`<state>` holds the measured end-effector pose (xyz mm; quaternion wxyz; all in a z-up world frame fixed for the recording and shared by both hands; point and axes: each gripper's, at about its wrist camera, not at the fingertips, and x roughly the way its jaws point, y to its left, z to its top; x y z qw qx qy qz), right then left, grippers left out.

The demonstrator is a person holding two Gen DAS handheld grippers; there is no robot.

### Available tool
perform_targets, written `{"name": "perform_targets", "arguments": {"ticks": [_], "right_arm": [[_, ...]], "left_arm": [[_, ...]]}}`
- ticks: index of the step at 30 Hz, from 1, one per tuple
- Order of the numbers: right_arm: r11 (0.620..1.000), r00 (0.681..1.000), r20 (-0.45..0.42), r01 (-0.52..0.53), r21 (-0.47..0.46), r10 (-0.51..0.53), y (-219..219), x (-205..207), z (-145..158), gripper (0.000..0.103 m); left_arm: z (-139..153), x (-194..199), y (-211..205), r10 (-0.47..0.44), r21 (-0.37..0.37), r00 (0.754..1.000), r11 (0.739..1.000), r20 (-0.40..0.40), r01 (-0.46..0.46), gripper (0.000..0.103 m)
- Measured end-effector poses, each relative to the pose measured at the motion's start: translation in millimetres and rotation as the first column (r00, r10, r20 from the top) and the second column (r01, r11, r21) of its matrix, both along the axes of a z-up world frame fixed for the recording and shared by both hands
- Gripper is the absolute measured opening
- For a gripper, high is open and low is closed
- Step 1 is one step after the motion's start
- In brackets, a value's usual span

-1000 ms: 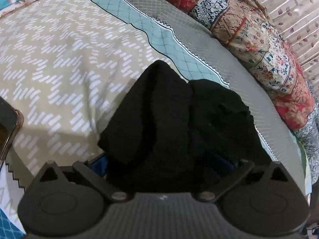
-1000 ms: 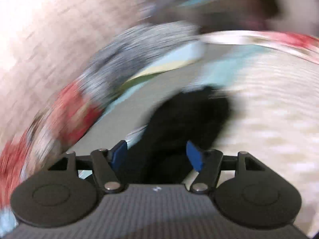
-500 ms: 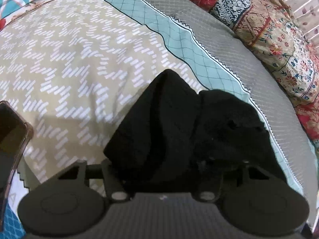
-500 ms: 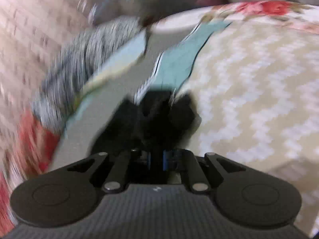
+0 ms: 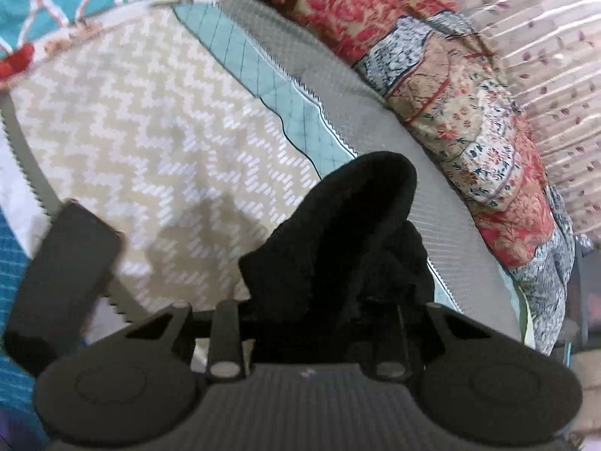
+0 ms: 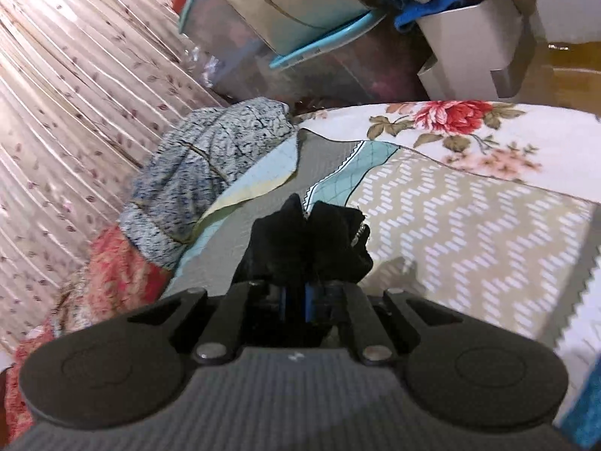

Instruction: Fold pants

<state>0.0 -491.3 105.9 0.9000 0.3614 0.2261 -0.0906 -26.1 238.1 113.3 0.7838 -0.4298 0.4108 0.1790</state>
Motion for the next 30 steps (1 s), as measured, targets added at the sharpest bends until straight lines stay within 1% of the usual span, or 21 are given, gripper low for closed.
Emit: {"name": "perform_targets", "arguments": {"ticks": [2, 3, 4, 6, 7, 8, 9, 11, 12, 14, 16, 17, 19, 21, 23, 24, 25, 26, 28, 30], "right_arm": [[1.000, 1.000, -0.010, 0.012, 0.014, -0.012, -6, -20, -12, 0.011], [1.000, 0.999, -0.032, 0.019, 0.017, -0.019, -9, -25, -24, 0.011], [0.999, 0.997, -0.069, 0.029, 0.020, -0.027, -13, -29, -42, 0.011], [0.999, 0.986, -0.160, 0.043, 0.008, -0.041, -18, -30, -75, 0.011], [0.999, 0.978, -0.205, 0.048, 0.008, -0.045, -20, -31, -93, 0.011], [0.998, 0.984, -0.175, 0.053, 0.043, -0.044, -24, -37, -105, 0.011], [0.993, 0.991, -0.122, 0.070, 0.100, -0.058, -30, -45, -111, 0.011], [0.977, 0.991, -0.103, 0.101, 0.189, -0.083, -37, -49, -115, 0.012], [0.977, 0.991, -0.106, 0.101, 0.190, -0.082, -37, -46, -114, 0.012], [0.984, 0.990, -0.119, 0.090, 0.154, -0.072, -34, -40, -108, 0.012], [0.989, 0.993, -0.100, 0.072, 0.132, -0.059, -28, -36, -98, 0.012], [0.990, 0.995, -0.080, 0.061, 0.126, -0.051, -24, -35, -92, 0.012], [0.995, 0.999, -0.034, 0.018, 0.096, -0.015, -11, -34, -77, 0.012], [0.999, 0.999, -0.001, -0.049, 0.017, 0.049, 9, -35, -59, 0.012], [0.987, 0.990, 0.021, -0.134, -0.089, 0.136, 38, -33, -38, 0.012], [0.972, 0.982, 0.025, -0.182, -0.147, 0.188, 54, -33, -27, 0.012], [0.949, 0.969, 0.026, -0.236, -0.211, 0.247, 71, -35, -17, 0.012], [0.913, 0.949, 0.020, -0.296, -0.282, 0.314, 93, -36, -7, 0.012], [0.813, 0.900, -0.026, -0.405, -0.417, 0.435, 136, -40, 6, 0.012], [0.677, 0.837, -0.114, -0.506, -0.534, 0.535, 179, -48, 5, 0.012]], "left_arm": [[-2, -10, 0, -0.002, 0.023, 1.000, 1.000, -0.014, 0.002, 0.029], [-9, -11, -1, -0.002, 0.034, 1.000, 0.999, -0.029, 0.003, 0.029], [-17, -12, -2, -0.009, 0.047, 0.999, 0.999, -0.045, 0.011, 0.031], [-44, -12, -7, -0.033, 0.086, 0.993, 0.995, -0.115, 0.043, 0.037], [-62, -14, -9, -0.014, 0.089, 0.984, 0.996, -0.177, 0.031, 0.039], [-77, -18, -9, 0.003, 0.071, 0.976, 0.997, -0.216, 0.013, 0.041], [-87, -25, -10, 0.015, 0.054, 0.973, 0.999, -0.230, -0.003, 0.045], [-95, -38, -9, 0.039, 0.035, 0.980, 0.999, -0.197, -0.033, 0.054], [-94, -43, -8, 0.044, 0.024, 0.982, 0.999, -0.186, -0.040, 0.056], [-89, -49, -7, 0.048, 0.016, 0.982, 0.999, -0.184, -0.045, 0.066], [-79, -55, -7, 0.048, 0.023, 0.981, 0.999, -0.186, -0.045, 0.072], [-72, -61, -8, 0.048, 0.025, 0.985, 0.999, -0.163, -0.045, 0.072], [-61, -74, -10, 0.036, 0.005, 0.994, 0.999, -0.098, -0.036, 0.073], [-48, -89, -14, 0.014, -0.021, 1.000, 1.000, -0.016, -0.015, 0.074], [-36, -99, -19, -0.010, -0.025, 0.999, 1.000, 0.053, 0.011, 0.075], [-31, -103, -21, -0.021, -0.025, 0.996, 0.999, 0.084, 0.023, 0.075], [-26, -108, -22, -0.030, -0.025, 0.993, 0.999, 0.112, 0.033, 0.075], [-22, -112, -23, -0.038, -0.024, 0.990, 0.999, 0.136, 0.041, 0.075], [-17, -113, -29, -0.060, -0.018, 0.983, 0.998, 0.173, 0.064, 0.075], [-13, -114, -35, -0.091, -0.005, 0.976, 0.996, 0.198, 0.094, 0.077]]}}
